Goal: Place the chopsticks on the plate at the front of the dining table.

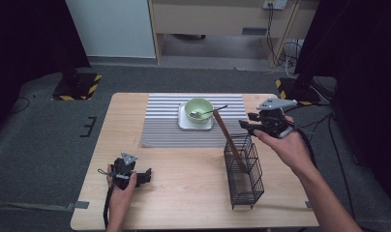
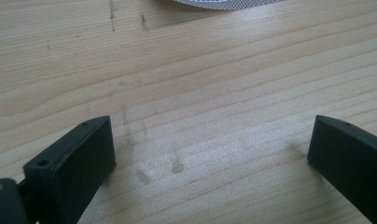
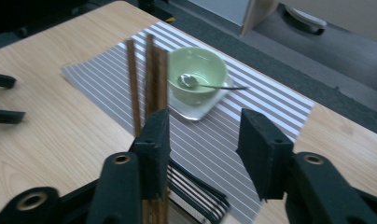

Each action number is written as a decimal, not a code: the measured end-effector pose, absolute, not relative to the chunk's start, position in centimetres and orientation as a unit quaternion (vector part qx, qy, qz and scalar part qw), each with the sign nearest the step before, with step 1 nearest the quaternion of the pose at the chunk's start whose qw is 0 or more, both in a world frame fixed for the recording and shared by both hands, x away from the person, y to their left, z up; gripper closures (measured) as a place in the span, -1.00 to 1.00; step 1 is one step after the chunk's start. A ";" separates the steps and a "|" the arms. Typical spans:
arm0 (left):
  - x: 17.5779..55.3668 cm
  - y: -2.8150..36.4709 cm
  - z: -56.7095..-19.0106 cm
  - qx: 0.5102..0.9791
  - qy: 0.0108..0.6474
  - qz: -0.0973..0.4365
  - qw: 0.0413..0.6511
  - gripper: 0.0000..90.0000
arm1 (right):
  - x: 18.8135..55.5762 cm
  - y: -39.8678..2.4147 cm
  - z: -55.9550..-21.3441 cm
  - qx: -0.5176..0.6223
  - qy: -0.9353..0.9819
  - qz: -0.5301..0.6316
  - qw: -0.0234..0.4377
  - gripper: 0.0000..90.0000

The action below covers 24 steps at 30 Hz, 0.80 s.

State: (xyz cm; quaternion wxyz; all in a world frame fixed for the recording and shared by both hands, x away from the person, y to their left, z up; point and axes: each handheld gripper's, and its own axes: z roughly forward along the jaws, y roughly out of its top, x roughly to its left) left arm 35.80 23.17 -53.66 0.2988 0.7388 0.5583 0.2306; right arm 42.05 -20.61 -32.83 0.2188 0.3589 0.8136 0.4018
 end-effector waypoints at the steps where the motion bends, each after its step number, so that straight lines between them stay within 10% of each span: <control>1: 35.8 23.2 -53.7 0.739 0.558 0.231 0.299 -1.00 | 42.2 -20.0 -32.9 0.355 0.814 0.404 0.218 0.31; 24: 35.8 23.2 -53.7 0.739 0.558 0.231 0.299 -1.00 | 43.0 -14.3 -36.0 0.351 0.816 0.408 0.212 0.51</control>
